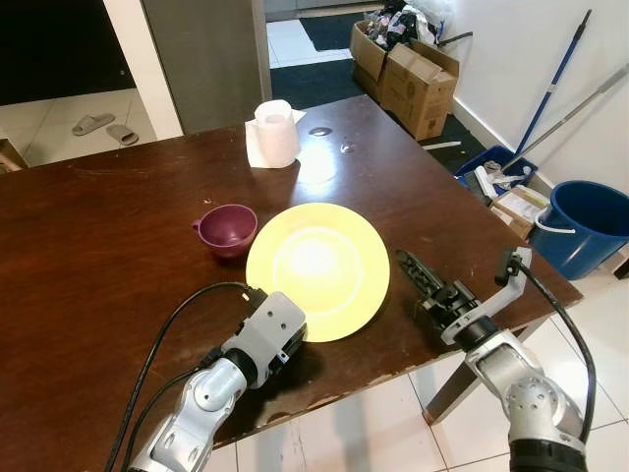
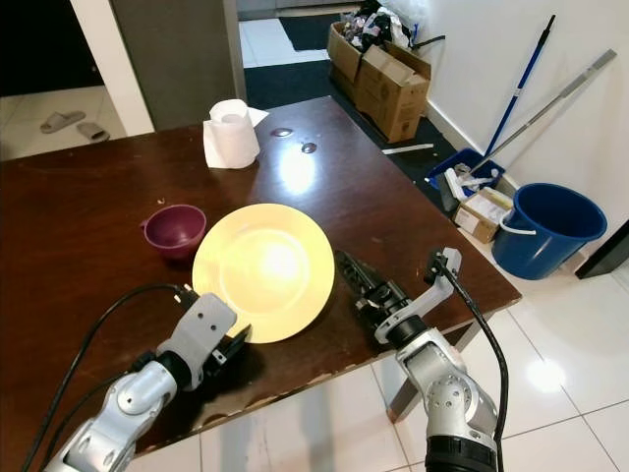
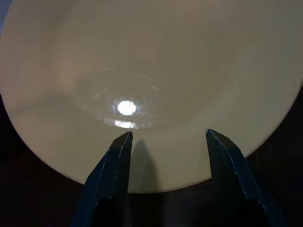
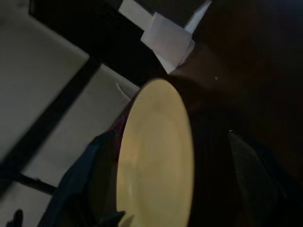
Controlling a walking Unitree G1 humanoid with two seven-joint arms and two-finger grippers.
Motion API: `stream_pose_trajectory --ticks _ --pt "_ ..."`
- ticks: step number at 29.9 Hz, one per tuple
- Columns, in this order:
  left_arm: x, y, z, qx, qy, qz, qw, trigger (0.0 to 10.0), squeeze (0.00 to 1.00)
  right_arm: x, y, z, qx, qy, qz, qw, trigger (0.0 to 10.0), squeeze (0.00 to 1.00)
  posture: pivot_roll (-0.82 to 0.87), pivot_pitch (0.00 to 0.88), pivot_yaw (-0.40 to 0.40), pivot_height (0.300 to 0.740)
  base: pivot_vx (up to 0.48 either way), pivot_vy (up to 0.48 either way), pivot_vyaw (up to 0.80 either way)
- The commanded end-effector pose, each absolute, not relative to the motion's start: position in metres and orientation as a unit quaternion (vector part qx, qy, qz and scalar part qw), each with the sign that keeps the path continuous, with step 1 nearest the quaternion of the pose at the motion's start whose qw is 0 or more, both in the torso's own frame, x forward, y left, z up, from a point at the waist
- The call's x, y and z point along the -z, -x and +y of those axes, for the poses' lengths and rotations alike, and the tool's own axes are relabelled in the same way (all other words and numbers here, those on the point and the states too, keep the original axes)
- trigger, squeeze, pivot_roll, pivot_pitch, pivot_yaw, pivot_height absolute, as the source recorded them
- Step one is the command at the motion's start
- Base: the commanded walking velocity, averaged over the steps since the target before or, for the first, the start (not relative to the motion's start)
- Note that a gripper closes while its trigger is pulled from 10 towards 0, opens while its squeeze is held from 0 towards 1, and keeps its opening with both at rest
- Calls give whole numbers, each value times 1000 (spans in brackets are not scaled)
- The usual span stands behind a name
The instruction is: Setting the table
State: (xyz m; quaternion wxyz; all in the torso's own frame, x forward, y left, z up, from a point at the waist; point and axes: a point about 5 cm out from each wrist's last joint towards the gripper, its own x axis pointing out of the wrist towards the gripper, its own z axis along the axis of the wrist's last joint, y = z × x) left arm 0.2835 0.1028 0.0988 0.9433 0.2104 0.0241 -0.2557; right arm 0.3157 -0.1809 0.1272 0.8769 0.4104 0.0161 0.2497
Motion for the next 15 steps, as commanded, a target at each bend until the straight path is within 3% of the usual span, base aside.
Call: stream_pose_trajectory --ticks 1,3,4,9,14,15 --pt "-86 -276 115 250 -220 60 941 10000 0 -108 -318 -160 -276 -458 53 843 10000 0 20 104 134 740 0 0 0" --pt "-86 -275 116 250 -220 60 941 10000 0 -103 -320 -148 -286 -464 71 835 10000 0 27 105 133 740 0 0 0" --pt "-86 -274 117 250 -221 60 941 10000 0 -97 -323 -139 -279 -444 92 846 10000 0 38 102 126 740 0 0 0" --pt "-87 -273 119 245 -220 61 942 10000 0 -93 -326 -132 -284 -436 103 848 10000 0 47 100 124 740 0 0 0" --pt "-89 -269 122 247 -217 62 942 10000 0 -104 -333 -109 -360 -440 111 815 9804 0 58 107 127 740 0 0 0" --pt "-89 -268 123 247 -217 62 942 10000 0 -105 -334 -105 -371 -437 113 812 7137 0 58 107 127 740 0 0 0"
